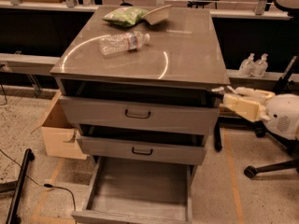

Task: Place rxbar chocolate into bottom drawer

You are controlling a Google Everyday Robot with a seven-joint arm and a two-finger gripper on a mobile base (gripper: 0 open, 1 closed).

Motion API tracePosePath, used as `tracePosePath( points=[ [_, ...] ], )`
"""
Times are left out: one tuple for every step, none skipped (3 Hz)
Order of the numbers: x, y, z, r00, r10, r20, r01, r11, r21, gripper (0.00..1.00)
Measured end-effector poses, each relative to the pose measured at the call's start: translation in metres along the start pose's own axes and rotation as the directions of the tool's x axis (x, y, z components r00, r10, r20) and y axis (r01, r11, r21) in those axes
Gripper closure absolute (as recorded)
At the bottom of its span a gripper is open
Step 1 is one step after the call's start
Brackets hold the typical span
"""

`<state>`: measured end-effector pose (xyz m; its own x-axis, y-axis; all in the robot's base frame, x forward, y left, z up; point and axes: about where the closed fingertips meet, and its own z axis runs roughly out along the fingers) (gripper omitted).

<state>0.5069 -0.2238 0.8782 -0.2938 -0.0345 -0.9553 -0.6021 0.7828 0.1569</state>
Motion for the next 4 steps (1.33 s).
tracePosePath(
  points=[
    [0.051,0.044,-0.004,0.995,-0.003,-0.097,-0.009,0.992,-0.126,1.0],
    [0.124,0.088,0.014,0.969,-0.007,-0.246,-0.047,0.9758,-0.214,1.0],
    [0.185,0.121,0.042,0.929,0.005,-0.37,-0.096,0.9686,-0.229,1.0],
    [0.194,0.121,0.042,0.926,-0.039,-0.377,-0.054,0.971,-0.233,1.0]
  ],
)
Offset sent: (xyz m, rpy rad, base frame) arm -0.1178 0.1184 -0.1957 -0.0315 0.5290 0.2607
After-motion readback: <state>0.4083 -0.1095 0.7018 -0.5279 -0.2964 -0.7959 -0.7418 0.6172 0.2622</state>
